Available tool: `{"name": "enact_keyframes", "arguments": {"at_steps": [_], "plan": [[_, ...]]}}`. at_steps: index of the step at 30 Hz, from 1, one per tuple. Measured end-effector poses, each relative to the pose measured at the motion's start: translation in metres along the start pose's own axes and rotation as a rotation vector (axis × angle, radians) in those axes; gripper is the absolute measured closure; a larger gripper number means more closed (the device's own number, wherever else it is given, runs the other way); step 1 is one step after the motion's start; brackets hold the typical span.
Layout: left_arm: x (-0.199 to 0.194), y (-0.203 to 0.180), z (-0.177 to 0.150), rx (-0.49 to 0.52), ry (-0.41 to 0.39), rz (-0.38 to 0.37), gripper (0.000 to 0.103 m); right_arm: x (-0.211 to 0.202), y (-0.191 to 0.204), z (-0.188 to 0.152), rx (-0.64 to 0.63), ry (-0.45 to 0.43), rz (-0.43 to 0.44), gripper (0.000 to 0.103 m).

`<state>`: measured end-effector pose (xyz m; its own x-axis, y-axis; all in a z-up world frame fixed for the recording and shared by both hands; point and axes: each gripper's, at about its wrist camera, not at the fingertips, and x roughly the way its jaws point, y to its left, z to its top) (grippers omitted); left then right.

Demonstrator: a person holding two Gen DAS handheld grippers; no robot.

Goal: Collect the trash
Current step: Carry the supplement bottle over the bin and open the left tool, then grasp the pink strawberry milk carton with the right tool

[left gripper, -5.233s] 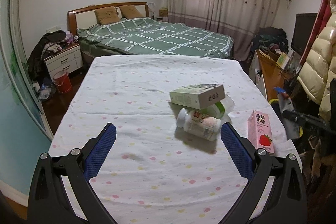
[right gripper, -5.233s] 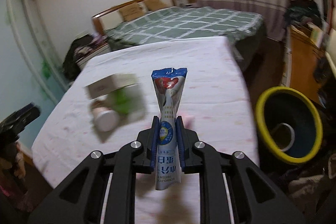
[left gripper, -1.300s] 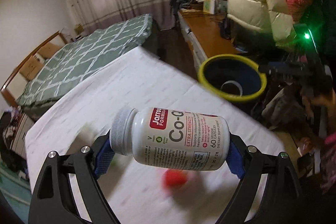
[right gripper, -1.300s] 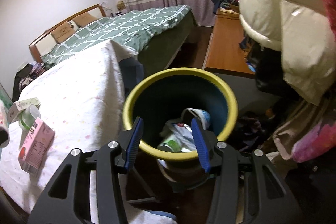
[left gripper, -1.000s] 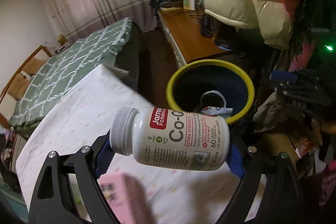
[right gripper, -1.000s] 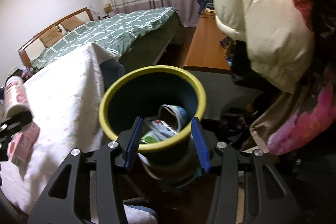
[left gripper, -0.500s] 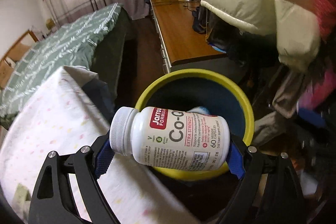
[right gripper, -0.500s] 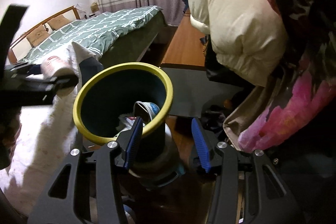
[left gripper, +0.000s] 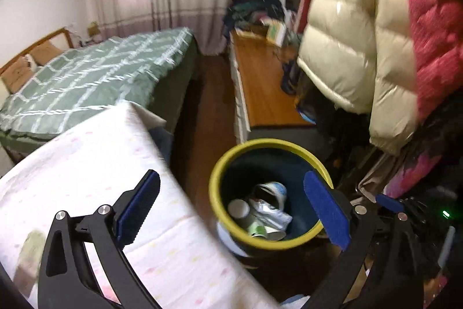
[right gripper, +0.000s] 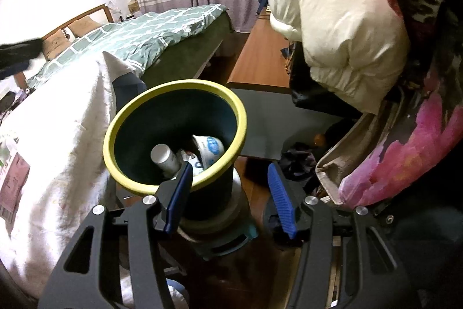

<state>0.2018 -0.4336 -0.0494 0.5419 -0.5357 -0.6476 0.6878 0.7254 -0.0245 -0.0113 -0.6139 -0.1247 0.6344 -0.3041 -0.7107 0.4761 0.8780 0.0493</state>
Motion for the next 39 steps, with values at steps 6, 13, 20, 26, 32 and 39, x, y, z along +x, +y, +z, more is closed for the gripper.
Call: {"name": "enact_keyframes", "arguments": {"at_steps": [6,13,20,26,32,39], "plan": [[-0.083,0.053,-0.038,-0.09,-0.096,0.087,0.005,0.0,0.011,0.0,-0.018,0.004,0.005,0.051],[-0.154,0.108,-0.088,-0.139,-0.151,0.255,0.005,-0.01,0.034,0.0,-0.047,-0.006,0.005,0.051],[-0.222,0.172,-0.141,-0.268,-0.211,0.423,0.005,-0.029,0.082,0.009,-0.122,-0.044,0.063,0.051],[-0.277,0.222,-0.186,-0.392,-0.257,0.555,0.005,-0.045,0.153,0.009,-0.218,-0.062,0.172,0.051],[-0.305,0.254,-0.219,-0.473,-0.272,0.591,0.005,-0.064,0.233,-0.004,-0.314,-0.069,0.313,0.051],[-0.3,0.254,-0.231,-0.485,-0.26,0.573,0.005,-0.081,0.305,-0.038,-0.357,-0.075,0.425,0.04]]}}
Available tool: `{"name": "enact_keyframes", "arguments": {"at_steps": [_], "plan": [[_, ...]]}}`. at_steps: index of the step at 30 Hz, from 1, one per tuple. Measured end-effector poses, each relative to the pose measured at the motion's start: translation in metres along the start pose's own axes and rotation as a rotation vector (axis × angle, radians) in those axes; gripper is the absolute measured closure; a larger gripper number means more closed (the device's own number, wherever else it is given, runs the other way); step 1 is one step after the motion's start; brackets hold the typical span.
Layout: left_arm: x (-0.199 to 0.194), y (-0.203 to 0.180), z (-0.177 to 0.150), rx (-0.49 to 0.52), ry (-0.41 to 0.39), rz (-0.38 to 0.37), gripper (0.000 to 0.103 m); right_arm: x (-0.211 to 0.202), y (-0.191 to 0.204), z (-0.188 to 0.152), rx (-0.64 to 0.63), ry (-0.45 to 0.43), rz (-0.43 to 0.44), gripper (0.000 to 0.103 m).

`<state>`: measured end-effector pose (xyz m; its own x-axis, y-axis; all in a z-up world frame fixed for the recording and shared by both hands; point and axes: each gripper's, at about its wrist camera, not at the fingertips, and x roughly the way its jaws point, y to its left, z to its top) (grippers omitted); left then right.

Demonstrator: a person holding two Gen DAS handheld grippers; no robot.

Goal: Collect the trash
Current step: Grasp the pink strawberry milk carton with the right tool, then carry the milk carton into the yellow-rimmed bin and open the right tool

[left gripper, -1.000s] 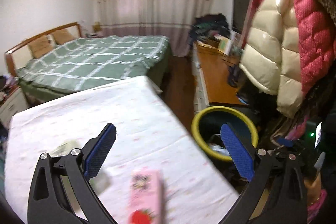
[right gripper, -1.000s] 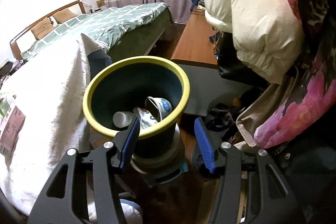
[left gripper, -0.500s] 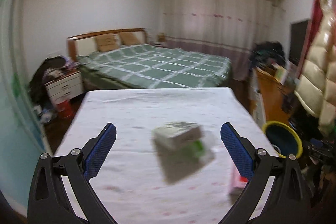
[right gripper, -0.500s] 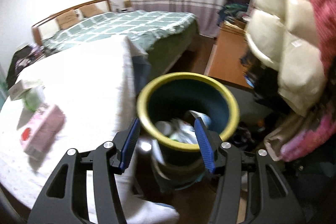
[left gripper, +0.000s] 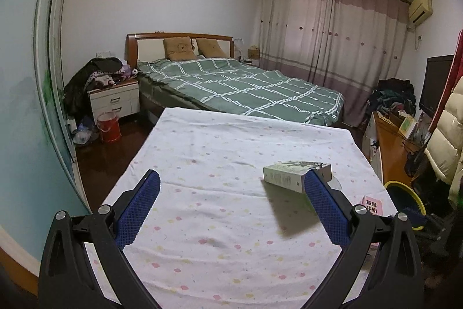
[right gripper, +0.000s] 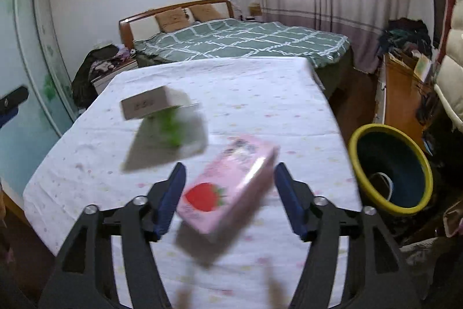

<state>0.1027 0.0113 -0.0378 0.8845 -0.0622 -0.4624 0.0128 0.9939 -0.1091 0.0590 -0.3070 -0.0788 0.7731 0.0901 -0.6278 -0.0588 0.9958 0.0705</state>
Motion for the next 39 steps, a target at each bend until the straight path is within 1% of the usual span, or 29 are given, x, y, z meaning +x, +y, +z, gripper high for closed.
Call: {"name": "enact_keyframes", "arguments": {"at_steps": [3,5,8,9,14,19,21,24,25,26,28,32,37,39], "plan": [[0.004,-0.008,-0.003,-0.001,0.009,-0.01,0.005,0.012,0.019,-0.004,-0.01,0.017,-0.024,0.038],[0.006,-0.012,-0.005,0.002,0.013,-0.015,0.005,0.018,0.026,-0.006,-0.016,0.016,-0.072,0.034],[0.007,-0.015,-0.006,0.008,0.015,-0.017,0.005,0.03,0.03,-0.01,-0.008,0.051,-0.073,0.034],[0.009,-0.017,-0.007,0.009,0.018,-0.02,0.005,0.033,0.031,-0.012,-0.009,0.061,-0.086,0.034],[0.015,-0.022,-0.01,0.014,0.035,-0.03,0.005,0.041,0.022,-0.022,0.003,0.105,-0.107,0.034],[0.02,-0.025,-0.013,0.014,0.051,-0.038,0.005,0.03,-0.001,-0.032,0.02,0.088,-0.129,0.034],[0.022,-0.026,-0.014,0.011,0.056,-0.041,0.005,0.025,-0.014,-0.035,0.049,0.076,-0.12,0.034],[0.025,-0.028,-0.014,0.011,0.063,-0.048,0.005,0.026,-0.022,-0.039,0.079,0.081,-0.099,0.035],[0.026,-0.031,-0.015,0.014,0.067,-0.054,0.005,0.026,-0.022,-0.04,0.077,0.08,-0.1,0.037],[0.027,-0.032,-0.015,0.019,0.069,-0.055,0.005,0.027,-0.021,-0.041,0.074,0.078,-0.098,0.044],[0.026,-0.036,-0.015,0.029,0.068,-0.055,0.005,0.029,-0.023,-0.044,0.075,0.081,-0.074,0.054],[0.027,-0.038,-0.015,0.035,0.072,-0.053,0.005,0.016,-0.032,-0.043,0.1,0.039,-0.018,0.054],[0.031,-0.039,-0.017,0.034,0.084,-0.055,0.005,-0.01,-0.05,-0.027,0.142,-0.021,0.009,0.055],[0.032,-0.041,-0.018,0.04,0.088,-0.058,0.005,-0.018,-0.057,-0.021,0.148,-0.041,-0.007,0.055]]}}
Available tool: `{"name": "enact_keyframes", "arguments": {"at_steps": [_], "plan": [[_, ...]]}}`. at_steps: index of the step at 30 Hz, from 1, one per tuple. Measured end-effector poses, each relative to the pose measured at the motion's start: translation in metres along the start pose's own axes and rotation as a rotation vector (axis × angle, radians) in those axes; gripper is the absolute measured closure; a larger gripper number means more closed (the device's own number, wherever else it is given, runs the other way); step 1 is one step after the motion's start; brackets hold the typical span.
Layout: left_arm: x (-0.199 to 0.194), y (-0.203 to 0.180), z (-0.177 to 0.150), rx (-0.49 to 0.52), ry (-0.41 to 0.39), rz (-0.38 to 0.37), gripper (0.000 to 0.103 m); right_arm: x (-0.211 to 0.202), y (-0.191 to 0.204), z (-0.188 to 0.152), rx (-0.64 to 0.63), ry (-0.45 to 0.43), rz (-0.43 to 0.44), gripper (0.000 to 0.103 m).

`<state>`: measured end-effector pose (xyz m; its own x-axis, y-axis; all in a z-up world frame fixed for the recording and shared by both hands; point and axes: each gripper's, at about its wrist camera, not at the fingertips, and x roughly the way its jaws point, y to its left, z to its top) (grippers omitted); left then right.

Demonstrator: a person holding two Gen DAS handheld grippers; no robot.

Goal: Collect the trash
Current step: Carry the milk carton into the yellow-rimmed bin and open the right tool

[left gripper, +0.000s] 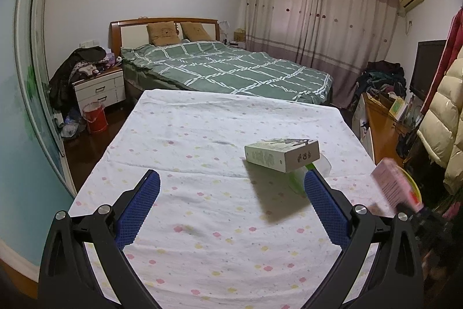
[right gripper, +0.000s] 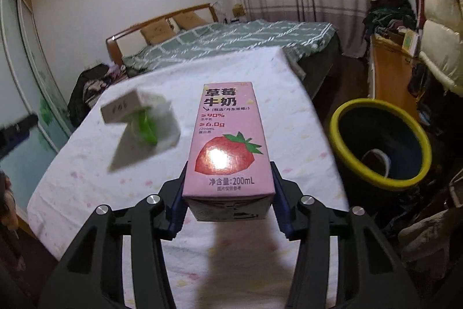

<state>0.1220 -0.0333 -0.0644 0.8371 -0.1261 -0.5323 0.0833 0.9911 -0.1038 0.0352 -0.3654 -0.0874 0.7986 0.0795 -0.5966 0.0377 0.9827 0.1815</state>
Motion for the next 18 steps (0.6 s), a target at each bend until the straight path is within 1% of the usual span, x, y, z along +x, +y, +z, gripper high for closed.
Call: {"name": "enact_keyframes", "arguments": {"at_steps": [4,8,14,18], "plan": [[0.001,-0.003,-0.001,0.009,0.004,-0.003,0.005,-0.011,-0.023,0.017,0.029,-0.05,-0.068,0.055],[0.002,-0.006,-0.002,0.012,0.01,-0.008,0.005,-0.008,-0.063,0.034,0.063,-0.068,-0.184,0.055],[0.009,-0.015,-0.003,0.03,0.025,-0.014,0.005,0.017,-0.131,0.044,0.142,-0.015,-0.299,0.055],[0.018,-0.027,-0.001,0.046,0.042,-0.029,0.005,0.043,-0.17,0.045,0.184,0.031,-0.34,0.054]]}}
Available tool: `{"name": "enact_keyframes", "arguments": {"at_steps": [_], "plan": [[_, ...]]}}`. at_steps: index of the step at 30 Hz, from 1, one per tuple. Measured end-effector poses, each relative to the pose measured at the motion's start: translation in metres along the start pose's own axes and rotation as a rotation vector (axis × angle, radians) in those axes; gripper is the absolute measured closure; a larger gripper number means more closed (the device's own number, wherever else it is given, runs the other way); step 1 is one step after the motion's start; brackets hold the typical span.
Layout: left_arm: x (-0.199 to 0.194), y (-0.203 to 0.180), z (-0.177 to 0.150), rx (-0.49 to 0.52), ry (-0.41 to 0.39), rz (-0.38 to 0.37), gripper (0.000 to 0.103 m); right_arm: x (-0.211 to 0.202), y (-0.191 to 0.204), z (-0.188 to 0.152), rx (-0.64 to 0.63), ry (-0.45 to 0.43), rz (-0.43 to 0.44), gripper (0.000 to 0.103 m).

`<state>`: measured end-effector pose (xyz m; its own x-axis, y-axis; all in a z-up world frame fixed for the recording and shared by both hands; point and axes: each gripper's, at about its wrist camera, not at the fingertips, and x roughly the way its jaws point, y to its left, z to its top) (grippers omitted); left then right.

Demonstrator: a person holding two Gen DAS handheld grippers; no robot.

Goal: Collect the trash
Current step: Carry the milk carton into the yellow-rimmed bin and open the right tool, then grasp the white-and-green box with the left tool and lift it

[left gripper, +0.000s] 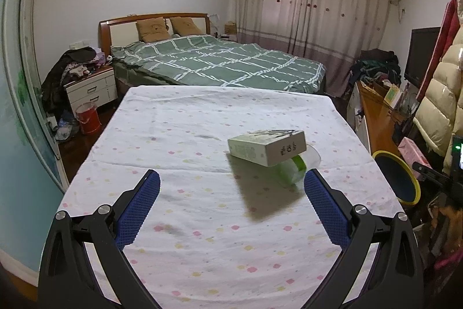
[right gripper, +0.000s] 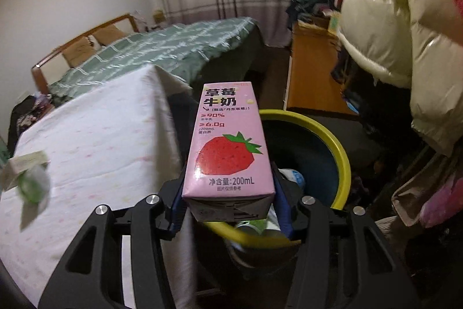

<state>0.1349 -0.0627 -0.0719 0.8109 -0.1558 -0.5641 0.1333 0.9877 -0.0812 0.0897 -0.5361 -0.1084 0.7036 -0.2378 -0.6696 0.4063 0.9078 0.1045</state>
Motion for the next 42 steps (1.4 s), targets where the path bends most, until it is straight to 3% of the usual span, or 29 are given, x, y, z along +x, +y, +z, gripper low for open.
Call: {"name": "enact_keyframes", "arguments": {"at_steps": [4,11,14,19,25,29,31,32,42], "plan": [[0.012,-0.016,0.003,0.03,0.013,-0.011,0.005,0.02,-0.019,0.0,0.037,0.025,-0.052,0.049],[0.046,-0.047,0.017,0.044,0.043,-0.013,0.005,-0.001,-0.015,-0.009,0.024,-0.028,-0.023,0.045],[0.069,-0.061,0.028,0.03,0.054,0.005,0.005,-0.007,-0.008,-0.01,0.0,-0.041,-0.008,0.045],[0.117,-0.068,0.037,-0.039,0.104,0.11,0.005,-0.014,0.001,-0.011,-0.018,-0.061,0.024,0.045],[0.147,-0.065,0.032,-0.107,0.149,0.111,0.005,-0.017,0.005,-0.013,-0.02,-0.056,0.047,0.045],[0.156,-0.062,0.031,-0.104,0.146,0.113,0.006,-0.016,0.003,-0.014,-0.01,-0.051,0.058,0.045],[0.159,-0.061,0.031,-0.102,0.146,0.105,0.019,-0.016,0.0,-0.014,-0.006,-0.051,0.062,0.045],[0.16,-0.061,0.031,-0.098,0.149,0.103,0.02,-0.017,-0.001,-0.015,-0.003,-0.051,0.066,0.045],[0.131,-0.06,0.042,-0.043,0.079,0.111,0.023,-0.032,-0.008,-0.019,0.013,-0.077,0.08,0.045]]}}
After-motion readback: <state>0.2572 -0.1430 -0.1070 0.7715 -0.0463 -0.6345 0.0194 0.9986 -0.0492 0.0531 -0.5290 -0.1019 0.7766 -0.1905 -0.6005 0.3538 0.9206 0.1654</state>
